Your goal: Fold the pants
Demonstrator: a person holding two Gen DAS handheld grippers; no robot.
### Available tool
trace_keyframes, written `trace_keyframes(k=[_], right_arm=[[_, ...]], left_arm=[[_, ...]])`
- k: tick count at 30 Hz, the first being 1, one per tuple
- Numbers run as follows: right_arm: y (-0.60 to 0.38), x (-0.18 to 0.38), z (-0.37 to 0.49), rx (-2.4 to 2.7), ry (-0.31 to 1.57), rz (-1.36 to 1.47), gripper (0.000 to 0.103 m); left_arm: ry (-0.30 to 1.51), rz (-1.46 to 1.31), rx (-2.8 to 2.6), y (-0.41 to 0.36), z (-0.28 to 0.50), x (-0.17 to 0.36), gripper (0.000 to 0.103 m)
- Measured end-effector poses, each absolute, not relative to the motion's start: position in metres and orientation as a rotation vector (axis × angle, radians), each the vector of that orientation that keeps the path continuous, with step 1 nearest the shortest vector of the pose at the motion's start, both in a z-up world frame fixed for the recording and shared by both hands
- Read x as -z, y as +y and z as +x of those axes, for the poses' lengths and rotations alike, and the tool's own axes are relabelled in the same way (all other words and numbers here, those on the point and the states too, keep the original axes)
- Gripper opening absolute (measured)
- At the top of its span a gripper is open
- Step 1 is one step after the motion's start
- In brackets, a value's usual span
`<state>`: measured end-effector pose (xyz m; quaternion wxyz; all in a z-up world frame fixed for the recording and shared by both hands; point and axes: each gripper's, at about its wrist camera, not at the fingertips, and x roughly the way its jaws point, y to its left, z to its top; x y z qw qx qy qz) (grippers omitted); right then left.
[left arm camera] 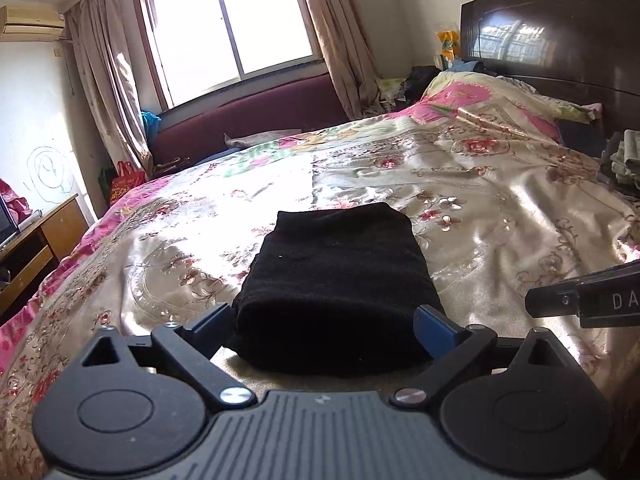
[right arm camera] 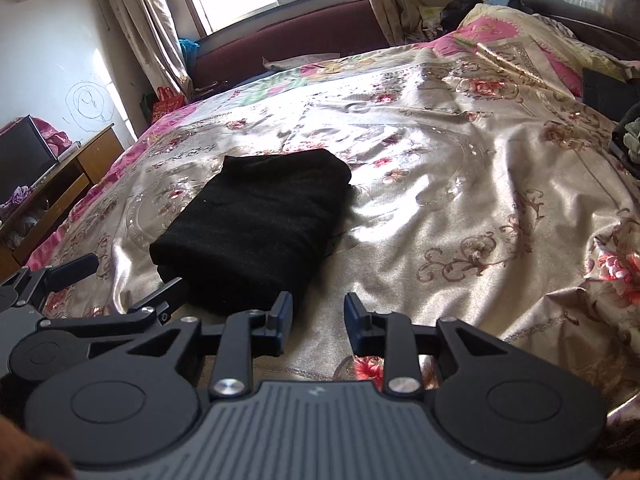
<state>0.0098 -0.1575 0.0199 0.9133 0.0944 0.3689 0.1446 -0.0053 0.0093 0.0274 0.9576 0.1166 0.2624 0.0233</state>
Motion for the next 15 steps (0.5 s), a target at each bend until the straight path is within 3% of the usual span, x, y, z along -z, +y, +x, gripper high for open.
trace_keyframes(k=[15], right_arm=[[-0.159, -0.027, -0.010, -0.242, 0.740, 0.120, 0.033]], left_arm=[[0.516, 0.192, -0.025, 0.007, -0.017, -0.035, 0.103]])
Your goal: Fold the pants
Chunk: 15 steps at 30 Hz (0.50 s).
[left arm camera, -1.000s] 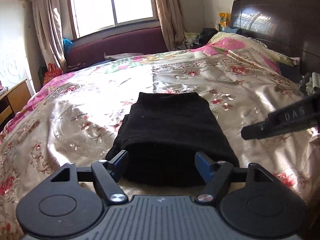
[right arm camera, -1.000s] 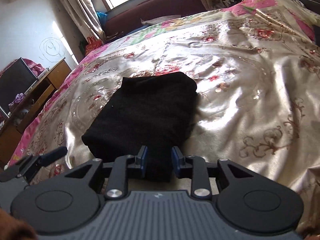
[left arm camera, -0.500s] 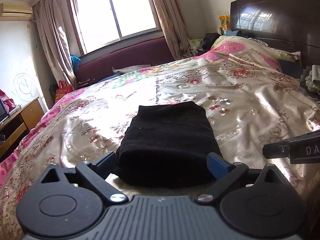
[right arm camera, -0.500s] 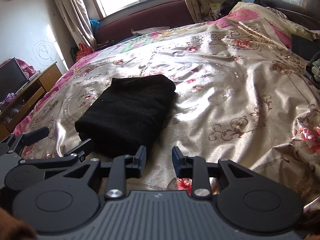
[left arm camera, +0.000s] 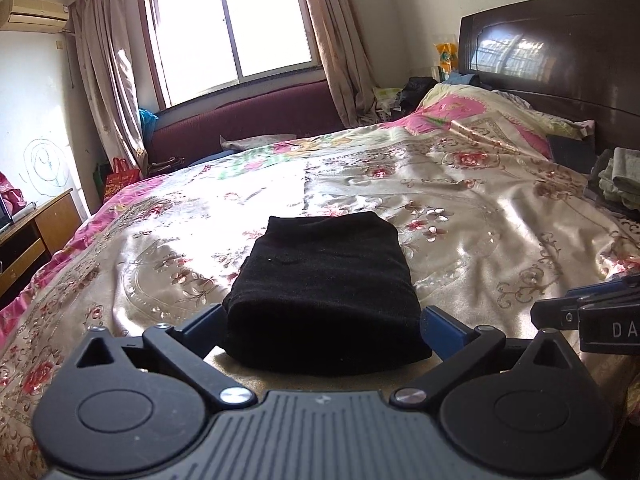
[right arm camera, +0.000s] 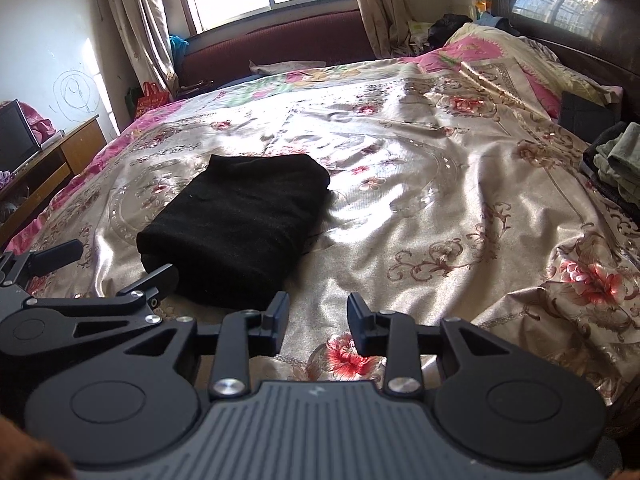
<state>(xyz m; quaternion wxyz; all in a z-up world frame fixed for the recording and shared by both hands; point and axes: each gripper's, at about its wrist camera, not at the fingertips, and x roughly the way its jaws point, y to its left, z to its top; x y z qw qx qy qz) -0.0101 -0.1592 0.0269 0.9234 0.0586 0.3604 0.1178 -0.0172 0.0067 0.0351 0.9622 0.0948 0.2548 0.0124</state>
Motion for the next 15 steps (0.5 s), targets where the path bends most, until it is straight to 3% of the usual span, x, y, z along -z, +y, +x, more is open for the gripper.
trace_keyframes(k=[15], right_arm=[[-0.153, -0.013, -0.006, -0.281, 0.766, 0.147, 0.036]], left_arm=[[0.590, 0.182, -0.047, 0.007, -0.005, -0.019, 0.103]])
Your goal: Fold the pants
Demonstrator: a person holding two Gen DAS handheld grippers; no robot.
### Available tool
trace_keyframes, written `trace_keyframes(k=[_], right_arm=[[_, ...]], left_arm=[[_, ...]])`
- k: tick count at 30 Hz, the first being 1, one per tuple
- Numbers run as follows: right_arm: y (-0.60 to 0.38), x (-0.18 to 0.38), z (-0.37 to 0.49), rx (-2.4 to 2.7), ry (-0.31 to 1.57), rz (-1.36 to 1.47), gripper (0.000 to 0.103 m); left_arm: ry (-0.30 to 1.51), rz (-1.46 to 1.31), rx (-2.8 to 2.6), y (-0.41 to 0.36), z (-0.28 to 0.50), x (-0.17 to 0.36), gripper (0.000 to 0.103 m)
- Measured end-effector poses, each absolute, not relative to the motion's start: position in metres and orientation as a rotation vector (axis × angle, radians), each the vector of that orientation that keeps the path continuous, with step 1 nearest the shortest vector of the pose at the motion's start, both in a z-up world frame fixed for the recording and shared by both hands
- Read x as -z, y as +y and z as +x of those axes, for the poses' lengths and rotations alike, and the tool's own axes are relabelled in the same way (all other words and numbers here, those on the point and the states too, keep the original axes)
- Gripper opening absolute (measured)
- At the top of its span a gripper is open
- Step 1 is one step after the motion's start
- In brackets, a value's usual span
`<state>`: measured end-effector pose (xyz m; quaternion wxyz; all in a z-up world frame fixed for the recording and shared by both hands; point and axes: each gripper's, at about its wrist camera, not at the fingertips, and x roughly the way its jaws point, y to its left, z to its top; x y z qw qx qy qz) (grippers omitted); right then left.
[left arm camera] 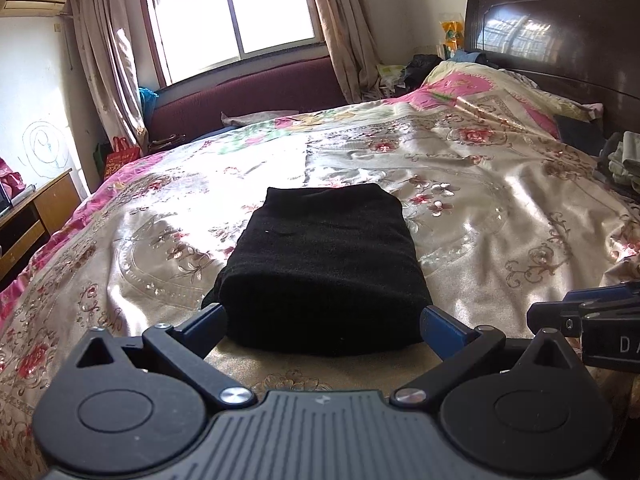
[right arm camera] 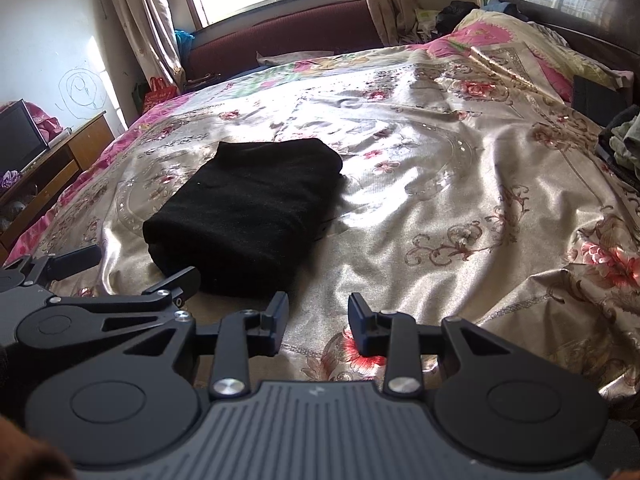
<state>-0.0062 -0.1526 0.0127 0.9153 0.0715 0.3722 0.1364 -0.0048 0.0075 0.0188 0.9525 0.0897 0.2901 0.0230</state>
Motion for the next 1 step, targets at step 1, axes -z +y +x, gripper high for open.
trace_keyframes(k=[1], right_arm=[[-0.1516, -0.0122, -0.0066, -0.284, 0.767, 0.149, 0.038]], left_arm=[[0.593, 0.183, -0.049, 0.0078, -0.0043, -0.0178, 0.103]])
